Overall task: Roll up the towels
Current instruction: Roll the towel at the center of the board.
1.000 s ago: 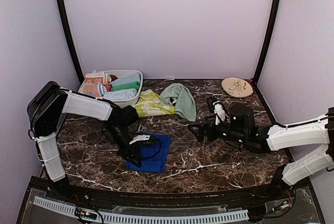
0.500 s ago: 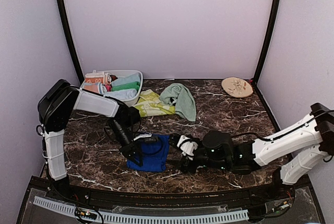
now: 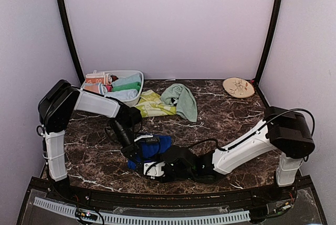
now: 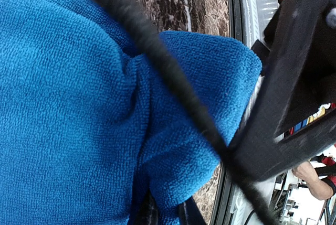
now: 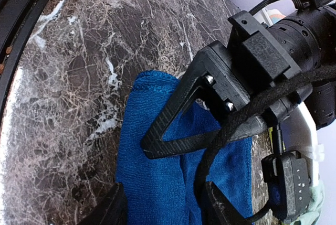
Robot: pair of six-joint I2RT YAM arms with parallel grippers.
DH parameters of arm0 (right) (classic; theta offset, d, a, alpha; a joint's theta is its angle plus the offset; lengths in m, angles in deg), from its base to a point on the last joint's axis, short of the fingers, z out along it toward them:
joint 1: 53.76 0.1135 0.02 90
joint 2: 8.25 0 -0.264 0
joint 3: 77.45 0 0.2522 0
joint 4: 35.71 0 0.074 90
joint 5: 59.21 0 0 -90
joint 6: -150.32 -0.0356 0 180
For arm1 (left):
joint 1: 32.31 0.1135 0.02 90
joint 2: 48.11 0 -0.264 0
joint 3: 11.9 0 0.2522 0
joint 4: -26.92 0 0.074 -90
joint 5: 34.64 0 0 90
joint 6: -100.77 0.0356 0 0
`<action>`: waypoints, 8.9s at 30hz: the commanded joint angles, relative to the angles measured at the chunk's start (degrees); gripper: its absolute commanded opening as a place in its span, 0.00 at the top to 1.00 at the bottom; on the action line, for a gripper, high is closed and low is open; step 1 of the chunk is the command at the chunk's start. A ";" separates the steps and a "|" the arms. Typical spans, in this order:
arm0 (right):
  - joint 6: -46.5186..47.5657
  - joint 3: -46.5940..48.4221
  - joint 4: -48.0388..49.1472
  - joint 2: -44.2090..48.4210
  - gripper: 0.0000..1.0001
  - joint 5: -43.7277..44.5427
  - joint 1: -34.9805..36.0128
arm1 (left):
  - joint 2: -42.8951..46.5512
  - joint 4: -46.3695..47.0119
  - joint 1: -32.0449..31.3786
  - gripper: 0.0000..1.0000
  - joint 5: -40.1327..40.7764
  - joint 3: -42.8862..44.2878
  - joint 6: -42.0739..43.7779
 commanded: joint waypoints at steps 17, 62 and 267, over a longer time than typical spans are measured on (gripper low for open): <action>-3.98 -11.59 1.44 13.84 0.44 7.06 5.03 | -2.89 4.26 -0.01 1.00 11.59 -2.89 0.21; -39.27 19.51 -30.49 -13.27 0.96 -40.89 -16.72 | 25.58 8.10 17.11 0.36 -0.25 -15.03 14.40; -18.04 6.84 -17.55 -2.56 0.86 -11.50 -6.88 | 19.58 17.83 14.34 0.25 -6.64 -15.16 3.47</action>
